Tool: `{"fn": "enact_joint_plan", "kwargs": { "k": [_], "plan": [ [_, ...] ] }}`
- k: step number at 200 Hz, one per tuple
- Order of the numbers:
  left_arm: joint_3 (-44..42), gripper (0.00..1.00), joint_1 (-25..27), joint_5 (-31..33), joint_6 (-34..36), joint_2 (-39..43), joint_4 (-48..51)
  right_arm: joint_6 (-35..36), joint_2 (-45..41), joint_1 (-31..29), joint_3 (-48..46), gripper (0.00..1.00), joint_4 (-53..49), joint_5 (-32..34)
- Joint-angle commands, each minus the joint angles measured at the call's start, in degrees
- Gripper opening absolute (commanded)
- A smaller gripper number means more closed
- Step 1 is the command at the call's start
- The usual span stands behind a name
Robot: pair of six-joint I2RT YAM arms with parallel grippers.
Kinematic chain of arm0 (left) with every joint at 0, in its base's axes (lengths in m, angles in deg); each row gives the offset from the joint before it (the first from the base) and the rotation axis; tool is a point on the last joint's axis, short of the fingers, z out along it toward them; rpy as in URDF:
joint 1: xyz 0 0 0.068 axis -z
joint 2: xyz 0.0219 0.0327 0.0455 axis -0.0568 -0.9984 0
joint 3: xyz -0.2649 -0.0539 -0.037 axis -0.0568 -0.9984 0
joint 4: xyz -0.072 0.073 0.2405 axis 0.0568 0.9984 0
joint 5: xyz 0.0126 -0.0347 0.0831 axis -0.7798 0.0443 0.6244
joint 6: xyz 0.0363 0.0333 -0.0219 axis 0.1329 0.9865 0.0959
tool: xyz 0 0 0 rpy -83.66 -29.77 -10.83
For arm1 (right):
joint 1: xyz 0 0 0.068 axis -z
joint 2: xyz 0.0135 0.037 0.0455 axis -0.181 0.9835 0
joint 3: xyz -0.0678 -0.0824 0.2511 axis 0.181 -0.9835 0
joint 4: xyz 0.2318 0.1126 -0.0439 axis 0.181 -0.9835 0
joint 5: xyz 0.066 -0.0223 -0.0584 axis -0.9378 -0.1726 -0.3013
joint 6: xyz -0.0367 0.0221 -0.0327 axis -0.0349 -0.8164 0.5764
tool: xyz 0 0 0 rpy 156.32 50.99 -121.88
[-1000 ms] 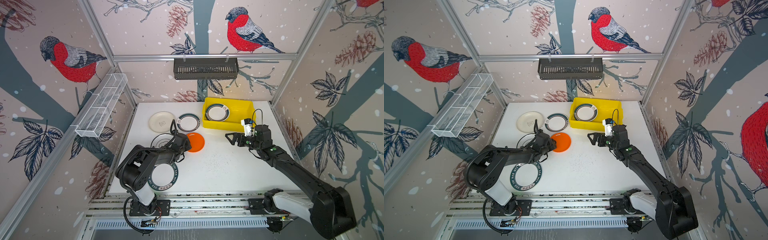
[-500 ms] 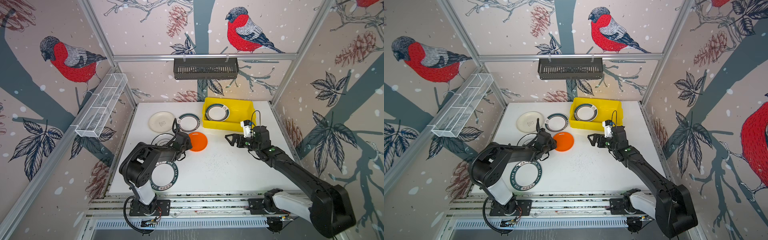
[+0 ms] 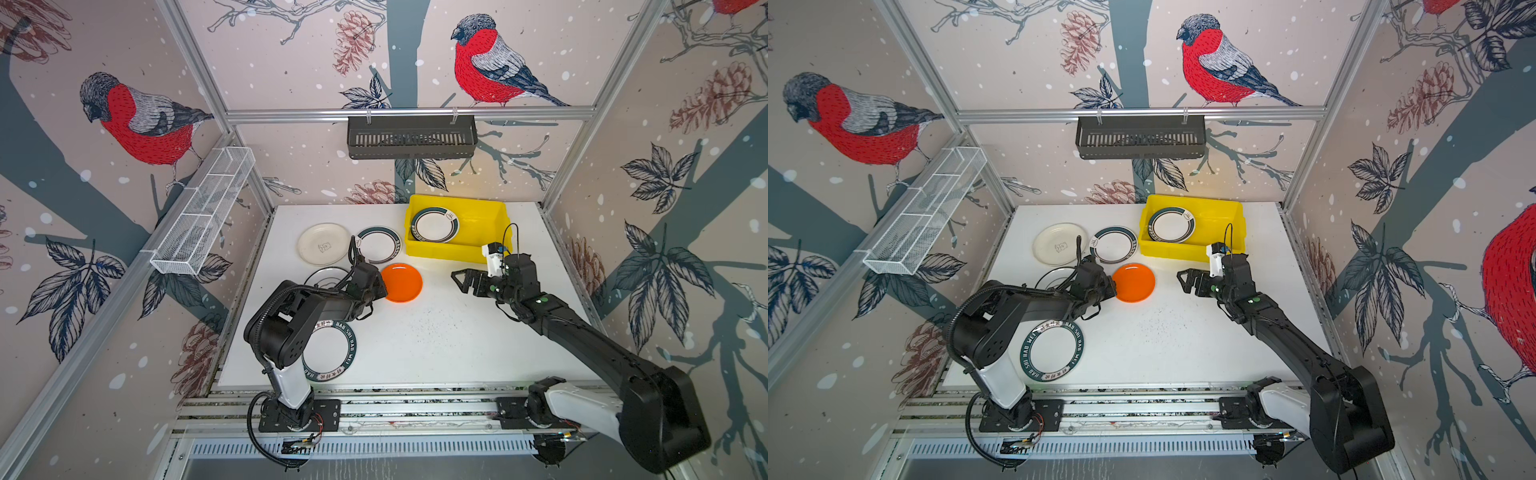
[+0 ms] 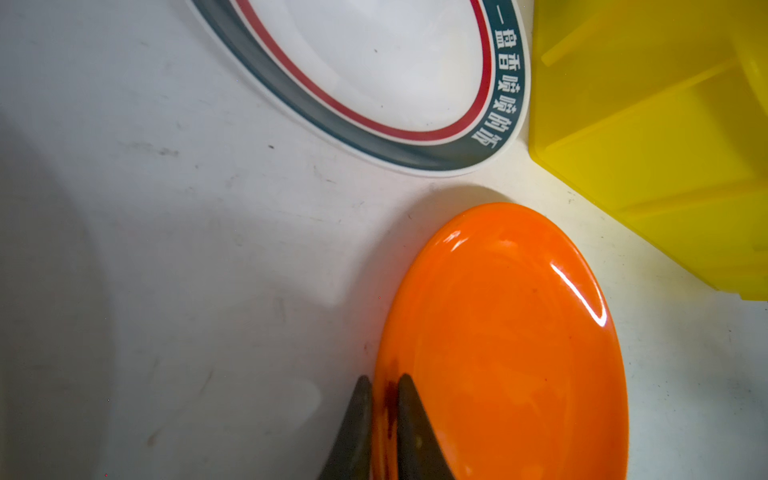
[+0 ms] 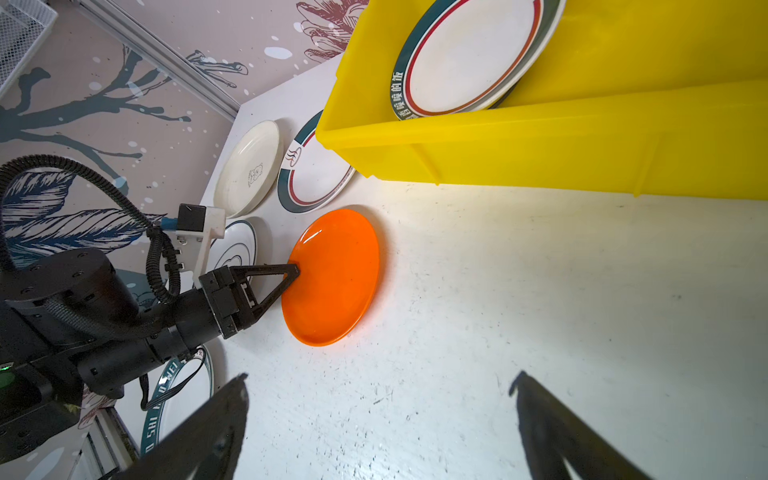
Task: Place the plates into the plastic bin on the countertop
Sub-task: 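Close the left gripper on the orange plate's rim nearest the robot, then tilt the orange plate up with the left gripper while the right gripper grasps it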
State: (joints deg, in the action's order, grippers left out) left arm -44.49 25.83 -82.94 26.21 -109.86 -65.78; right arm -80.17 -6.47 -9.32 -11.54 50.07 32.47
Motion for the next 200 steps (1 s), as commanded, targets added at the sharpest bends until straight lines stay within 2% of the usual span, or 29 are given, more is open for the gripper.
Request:
{"fn": "enact_joint_plan", "kwargs": {
  "k": [1, 18, 29, 60, 125, 200],
  "plan": [
    [0.31, 0.13, 0.01, -2.57, 0.64, -1.01, 2.94, -0.40, -0.27, -0.03, -0.05, 1.00, 0.63, 1.61],
    [0.47, 0.09, 0.01, -3.87, 0.58, -1.04, 2.69, -0.75, -0.79, 0.02, -0.66, 1.00, 1.00, 2.48],
    [0.89, 0.00, 0.00, -5.46, 0.10, -0.98, 2.97, -0.73, -1.14, 0.13, -1.08, 1.00, 1.36, 2.54],
    [0.34, 0.00, -0.01, -11.08, -1.47, 1.16, 0.14, -0.32, -1.64, 1.18, -1.24, 1.00, 0.71, 2.32],
    [0.78, 0.00, -0.01, -13.98, -2.60, 7.11, 0.06, -1.99, -0.24, 1.47, -2.32, 1.00, 2.98, -0.81],
    [-0.49, 0.00, 0.01, -17.41, -6.59, 10.75, -5.09, -3.69, 1.73, 1.47, -2.74, 0.99, 5.92, -6.55]
  ]
}}
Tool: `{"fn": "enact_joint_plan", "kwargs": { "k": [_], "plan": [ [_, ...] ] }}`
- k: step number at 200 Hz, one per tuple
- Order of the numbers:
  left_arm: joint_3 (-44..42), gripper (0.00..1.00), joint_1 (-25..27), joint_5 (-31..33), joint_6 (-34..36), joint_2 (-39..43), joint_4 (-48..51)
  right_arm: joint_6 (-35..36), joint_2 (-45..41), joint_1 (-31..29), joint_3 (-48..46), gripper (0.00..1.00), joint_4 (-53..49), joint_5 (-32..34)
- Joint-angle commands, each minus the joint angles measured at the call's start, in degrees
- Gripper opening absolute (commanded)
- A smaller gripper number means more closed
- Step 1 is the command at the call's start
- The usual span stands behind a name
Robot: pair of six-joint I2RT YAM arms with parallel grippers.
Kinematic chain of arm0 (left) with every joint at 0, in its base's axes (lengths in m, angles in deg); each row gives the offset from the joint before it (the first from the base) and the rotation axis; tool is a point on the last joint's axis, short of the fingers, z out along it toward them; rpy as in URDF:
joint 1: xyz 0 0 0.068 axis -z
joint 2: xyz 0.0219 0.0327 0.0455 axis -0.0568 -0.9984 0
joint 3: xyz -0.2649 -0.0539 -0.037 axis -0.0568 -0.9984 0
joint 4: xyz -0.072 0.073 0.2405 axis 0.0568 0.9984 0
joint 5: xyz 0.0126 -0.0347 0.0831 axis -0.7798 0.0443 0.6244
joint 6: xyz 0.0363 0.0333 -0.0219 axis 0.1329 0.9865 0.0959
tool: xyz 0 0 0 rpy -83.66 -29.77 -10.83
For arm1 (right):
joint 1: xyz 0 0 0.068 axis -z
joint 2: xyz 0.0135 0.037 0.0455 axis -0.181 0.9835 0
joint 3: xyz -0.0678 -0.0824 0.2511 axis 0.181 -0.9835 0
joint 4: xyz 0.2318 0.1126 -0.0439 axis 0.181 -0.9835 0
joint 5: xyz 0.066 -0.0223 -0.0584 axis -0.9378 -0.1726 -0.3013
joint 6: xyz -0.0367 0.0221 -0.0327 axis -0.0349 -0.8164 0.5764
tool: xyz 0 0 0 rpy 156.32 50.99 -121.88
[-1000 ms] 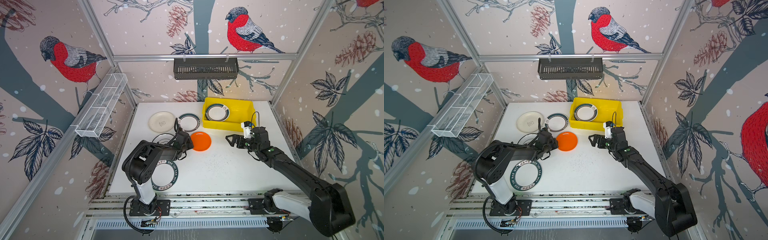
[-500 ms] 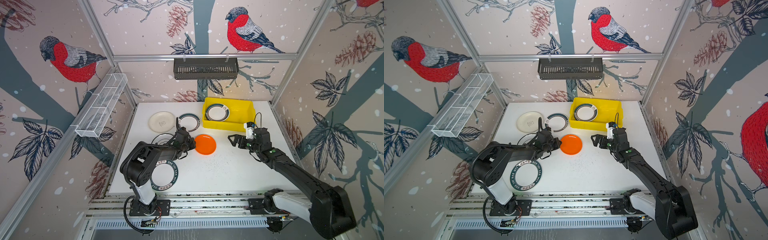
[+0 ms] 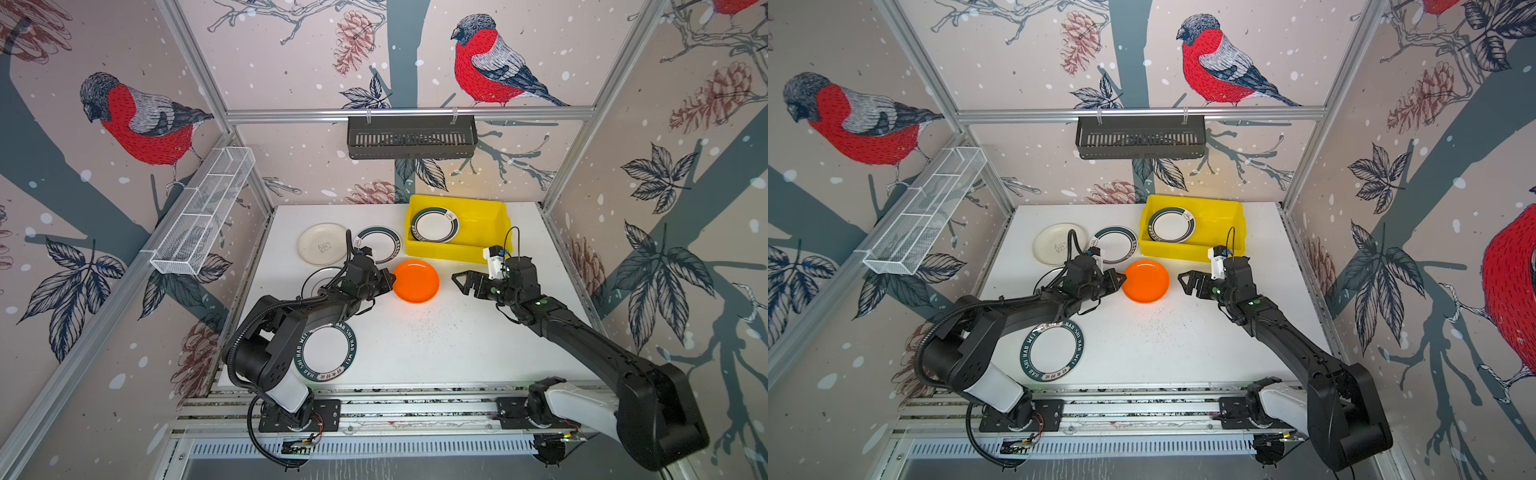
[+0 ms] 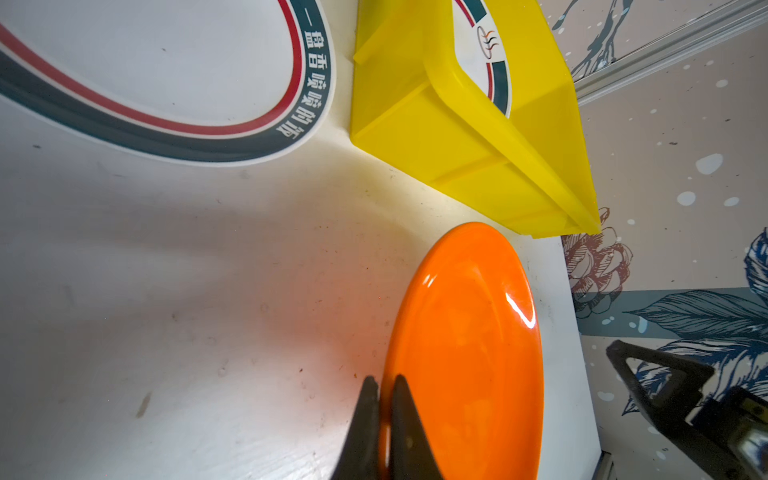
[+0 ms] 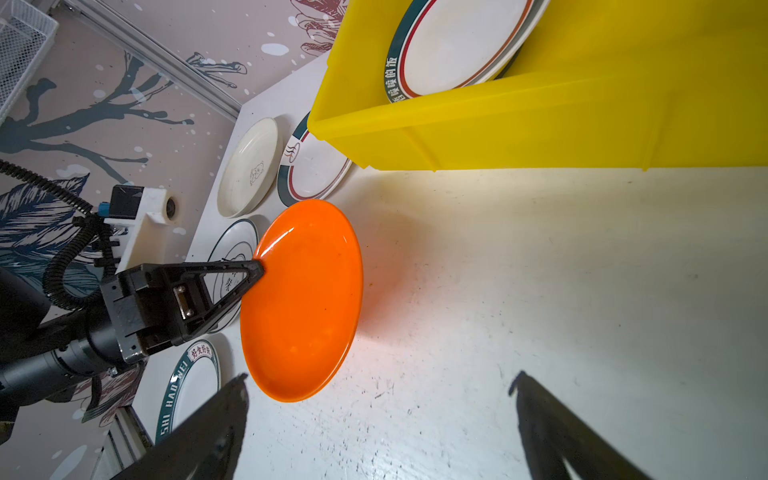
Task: Place the plates into the plastic bin on the countertop
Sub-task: 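Tilt the orange plate up with the left gripper while the right gripper grasps it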
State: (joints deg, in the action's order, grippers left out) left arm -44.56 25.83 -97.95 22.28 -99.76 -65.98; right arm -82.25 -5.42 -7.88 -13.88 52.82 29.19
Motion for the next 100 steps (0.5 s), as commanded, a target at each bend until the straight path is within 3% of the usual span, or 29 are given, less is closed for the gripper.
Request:
{"fn": "enact_joint_plan", "kwargs": {
  "k": [1, 44, 75, 100],
  "plan": [
    [-0.54, 0.00, 0.01, -2.53, -2.77, 0.65, -5.04, -1.64, 0.75, 0.02, -0.41, 0.99, 3.25, -3.41],
    [-1.66, 0.00, 0.66, -4.85, -5.67, 0.38, -10.37, -3.67, 2.66, -0.21, -0.86, 0.82, 5.73, -6.08],
    [-1.05, 0.00, 2.04, -4.86, -5.94, -0.06, -11.44, -4.81, 4.37, -0.42, -0.77, 0.62, 7.51, -7.82],
    [0.15, 0.00, 3.67, -4.85, -5.55, -0.75, -11.58, -5.70, 4.96, -0.84, -0.60, 0.59, 8.74, -8.10]
  ]
}}
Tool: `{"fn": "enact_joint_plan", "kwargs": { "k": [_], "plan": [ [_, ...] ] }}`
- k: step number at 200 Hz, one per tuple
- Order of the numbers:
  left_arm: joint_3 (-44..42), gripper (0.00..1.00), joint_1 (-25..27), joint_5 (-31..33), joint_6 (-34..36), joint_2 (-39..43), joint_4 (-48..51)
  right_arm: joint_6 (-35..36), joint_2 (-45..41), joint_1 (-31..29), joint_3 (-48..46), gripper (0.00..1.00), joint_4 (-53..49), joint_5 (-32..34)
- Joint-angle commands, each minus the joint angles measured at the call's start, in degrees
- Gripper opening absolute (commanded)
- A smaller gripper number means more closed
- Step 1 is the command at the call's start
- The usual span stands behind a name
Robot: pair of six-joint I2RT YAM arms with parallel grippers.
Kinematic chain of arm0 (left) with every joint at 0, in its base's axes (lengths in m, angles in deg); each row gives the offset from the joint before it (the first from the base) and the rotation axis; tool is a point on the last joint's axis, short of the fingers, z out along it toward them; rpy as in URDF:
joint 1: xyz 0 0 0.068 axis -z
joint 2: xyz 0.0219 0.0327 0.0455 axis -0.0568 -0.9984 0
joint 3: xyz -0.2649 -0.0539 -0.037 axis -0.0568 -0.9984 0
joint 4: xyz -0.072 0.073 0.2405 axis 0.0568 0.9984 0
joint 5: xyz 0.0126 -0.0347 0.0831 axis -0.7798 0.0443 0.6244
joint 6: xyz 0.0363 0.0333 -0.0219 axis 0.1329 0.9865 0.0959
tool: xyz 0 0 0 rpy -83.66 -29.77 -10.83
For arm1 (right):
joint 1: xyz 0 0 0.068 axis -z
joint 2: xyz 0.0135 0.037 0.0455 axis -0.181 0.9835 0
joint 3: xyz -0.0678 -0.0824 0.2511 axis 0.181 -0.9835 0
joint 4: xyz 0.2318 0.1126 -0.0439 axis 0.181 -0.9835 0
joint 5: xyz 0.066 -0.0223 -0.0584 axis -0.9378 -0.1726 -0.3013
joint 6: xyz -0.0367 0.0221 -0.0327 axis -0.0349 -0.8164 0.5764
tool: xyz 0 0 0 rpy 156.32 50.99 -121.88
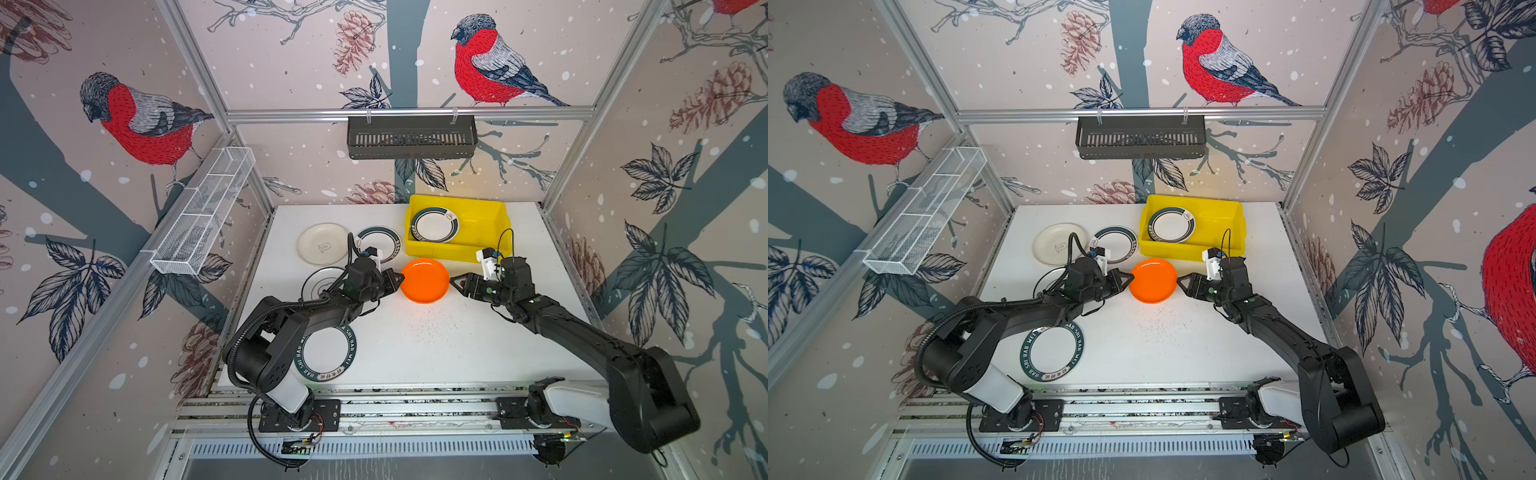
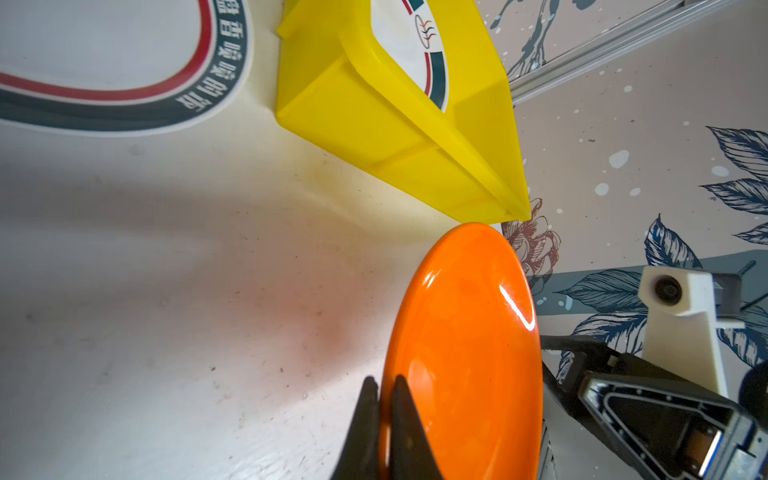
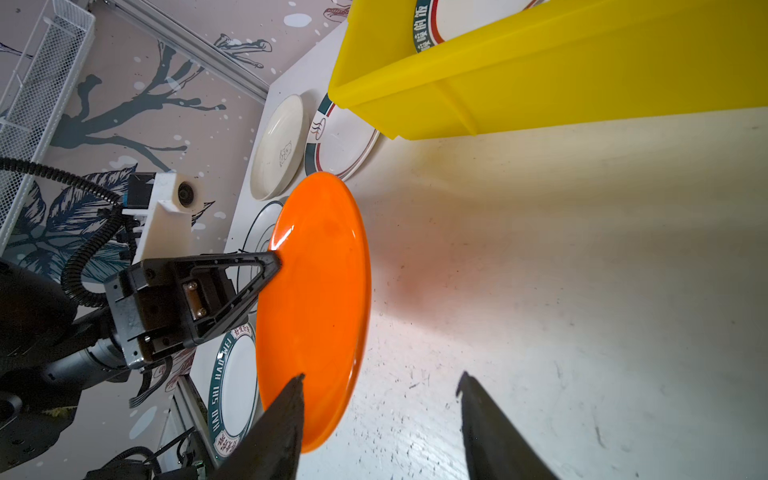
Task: Place the plates into the plastic bin on the countertop
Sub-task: 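Tilt the orange plate up with the left gripper while the right gripper grasps it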
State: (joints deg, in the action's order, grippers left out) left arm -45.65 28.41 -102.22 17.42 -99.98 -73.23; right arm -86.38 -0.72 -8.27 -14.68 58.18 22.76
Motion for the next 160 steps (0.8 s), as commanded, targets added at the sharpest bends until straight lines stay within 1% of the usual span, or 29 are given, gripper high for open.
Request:
{"fn": "enact_joint_plan", "kwargs": {
  "k": [1, 29, 42, 58, 98, 112, 120, 134, 153, 160],
  "plan": [
    [1.28, 0.00, 1.20, -0.50, -0.69, -0.54, -4.29, -1.58, 0.26, -0.46, 0.25, 0.59, 3.40, -1.68],
    [2.45, 0.00, 2.58, -0.60, -0.41, -1.50, -4.43, -1.81, 2.44, -0.73, 0.64, 0.49, 3.69, -2.14],
    [2.87, 0.00, 3.04, -0.68, -0.41, -1.89, -4.70, -1.81, 2.76, -0.73, 0.74, 0.41, 3.76, -2.24],
    [3.17, 0.00, 3.31, -0.75, -0.48, -2.36, -4.70, -1.92, 2.98, -0.73, 0.73, 0.37, 3.77, -2.22],
    [3.17, 0.00, 3.32, -0.34, -0.30, -2.39, -4.02, -1.94, 3.58, -0.78, 0.67, 0.15, 3.73, -2.02],
    [3.17, 0.00, 3.32, 0.06, -0.01, -2.13, -3.50, -2.03, 3.84, -0.73, 0.78, 0.09, 3.69, -2.01],
    [3.25, 0.00, 3.30, 0.22, 0.28, -1.88, -3.21, -2.03, 4.03, -0.73, 0.89, 0.07, 3.63, -2.03],
    [3.09, 0.22, 3.32, 0.37, 1.08, -1.38, -3.05, -2.03, 4.18, -0.73, 1.09, 0.04, 3.43, -2.04],
    [2.78, 0.50, 3.32, 1.21, 2.33, -0.23, -2.64, -2.03, 4.33, -0.77, 1.50, 0.03, 3.03, -1.82],
    [2.52, 0.58, 3.25, 1.93, 2.69, 0.32, -2.30, -1.94, 4.33, -0.73, 1.66, 0.04, 2.90, -1.81]
  ]
}}
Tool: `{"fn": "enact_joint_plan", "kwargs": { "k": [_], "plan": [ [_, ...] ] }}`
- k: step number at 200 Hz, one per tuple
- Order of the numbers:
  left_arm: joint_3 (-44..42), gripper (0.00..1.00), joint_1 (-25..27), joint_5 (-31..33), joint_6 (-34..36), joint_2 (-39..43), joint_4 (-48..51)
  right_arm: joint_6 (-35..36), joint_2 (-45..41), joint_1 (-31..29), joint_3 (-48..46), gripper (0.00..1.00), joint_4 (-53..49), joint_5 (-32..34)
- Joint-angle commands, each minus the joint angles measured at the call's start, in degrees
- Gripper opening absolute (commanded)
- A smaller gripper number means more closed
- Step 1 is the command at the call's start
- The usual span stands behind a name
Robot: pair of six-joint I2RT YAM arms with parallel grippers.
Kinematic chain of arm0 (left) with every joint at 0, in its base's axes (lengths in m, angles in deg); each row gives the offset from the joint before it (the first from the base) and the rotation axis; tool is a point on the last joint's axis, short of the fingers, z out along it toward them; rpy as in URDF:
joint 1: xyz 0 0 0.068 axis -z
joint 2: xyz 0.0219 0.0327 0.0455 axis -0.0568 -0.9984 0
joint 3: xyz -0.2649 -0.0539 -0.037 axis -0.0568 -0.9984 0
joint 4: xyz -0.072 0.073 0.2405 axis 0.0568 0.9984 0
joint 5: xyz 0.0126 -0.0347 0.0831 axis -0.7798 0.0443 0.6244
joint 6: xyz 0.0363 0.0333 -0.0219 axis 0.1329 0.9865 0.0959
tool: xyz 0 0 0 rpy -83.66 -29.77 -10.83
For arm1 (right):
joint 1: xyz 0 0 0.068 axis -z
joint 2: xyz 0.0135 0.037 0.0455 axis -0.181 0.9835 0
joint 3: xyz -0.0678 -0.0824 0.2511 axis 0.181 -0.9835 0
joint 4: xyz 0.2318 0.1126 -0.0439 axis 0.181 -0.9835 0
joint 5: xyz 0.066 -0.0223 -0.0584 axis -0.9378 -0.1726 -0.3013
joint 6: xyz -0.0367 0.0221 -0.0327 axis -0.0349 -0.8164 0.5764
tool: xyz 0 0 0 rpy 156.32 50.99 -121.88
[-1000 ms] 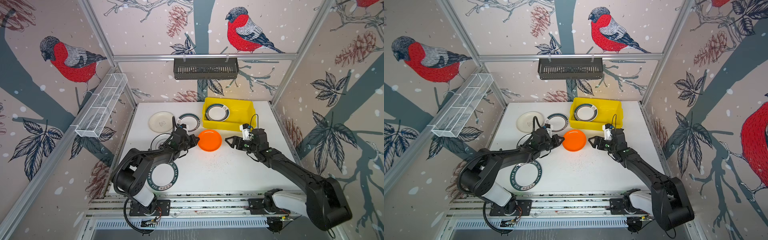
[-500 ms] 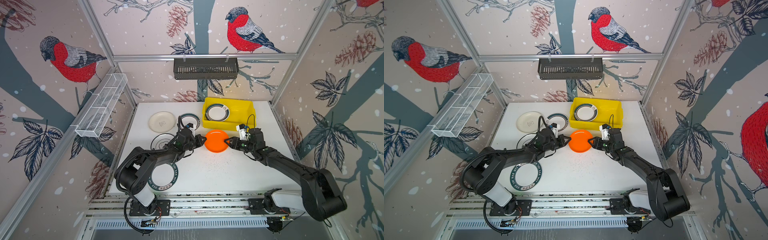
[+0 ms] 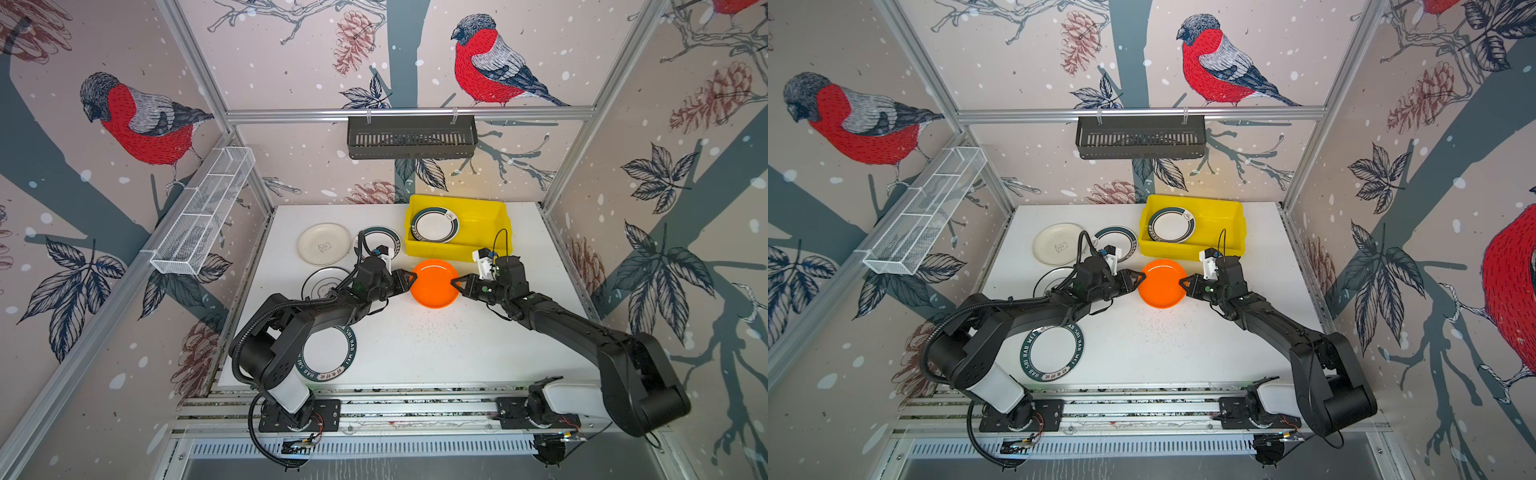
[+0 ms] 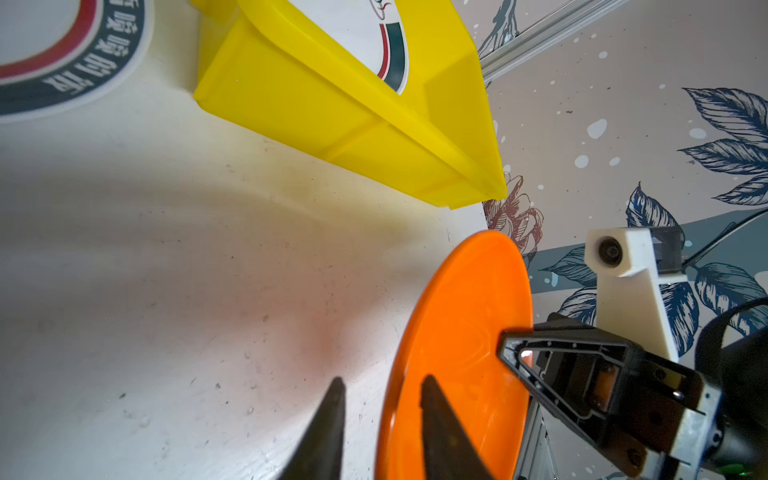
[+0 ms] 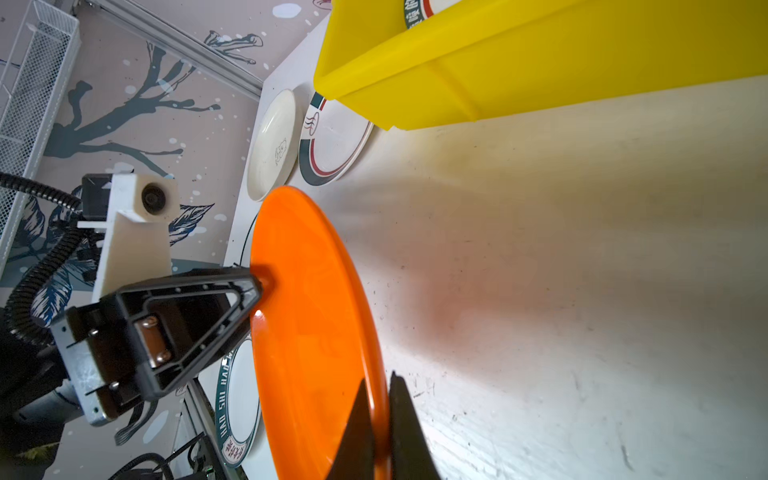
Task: Place the plates into the plastic bin on the countertop
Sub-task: 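Tilt the orange plate up with the left gripper while the right gripper grasps it, then carry the orange plate into the yellow bin with the right gripper while the left releases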
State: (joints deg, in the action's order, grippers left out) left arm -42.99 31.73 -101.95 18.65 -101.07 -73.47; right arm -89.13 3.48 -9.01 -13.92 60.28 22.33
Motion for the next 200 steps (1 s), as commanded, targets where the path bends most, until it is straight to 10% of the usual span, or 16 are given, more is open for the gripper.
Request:
{"fn": "enact_joint_plan", "kwargs": {
  "k": [1, 30, 200],
  "plan": [
    [-0.17, 0.59, -0.08, 1.77, 1.50, 1.47, -1.99, 0.82, 0.16, 0.02, 0.92, 0.04, 0.80, -1.40],
    [-1.40, 0.97, -0.26, 3.87, 3.13, 3.80, -1.32, 1.17, 0.20, 0.00, 1.72, 0.03, -0.38, -0.92],
    [-3.46, 0.97, -7.56, 16.18, 18.37, 19.67, 14.28, -2.24, 15.96, 2.98, 28.54, 0.00, -5.58, 15.14]
  ]
}}
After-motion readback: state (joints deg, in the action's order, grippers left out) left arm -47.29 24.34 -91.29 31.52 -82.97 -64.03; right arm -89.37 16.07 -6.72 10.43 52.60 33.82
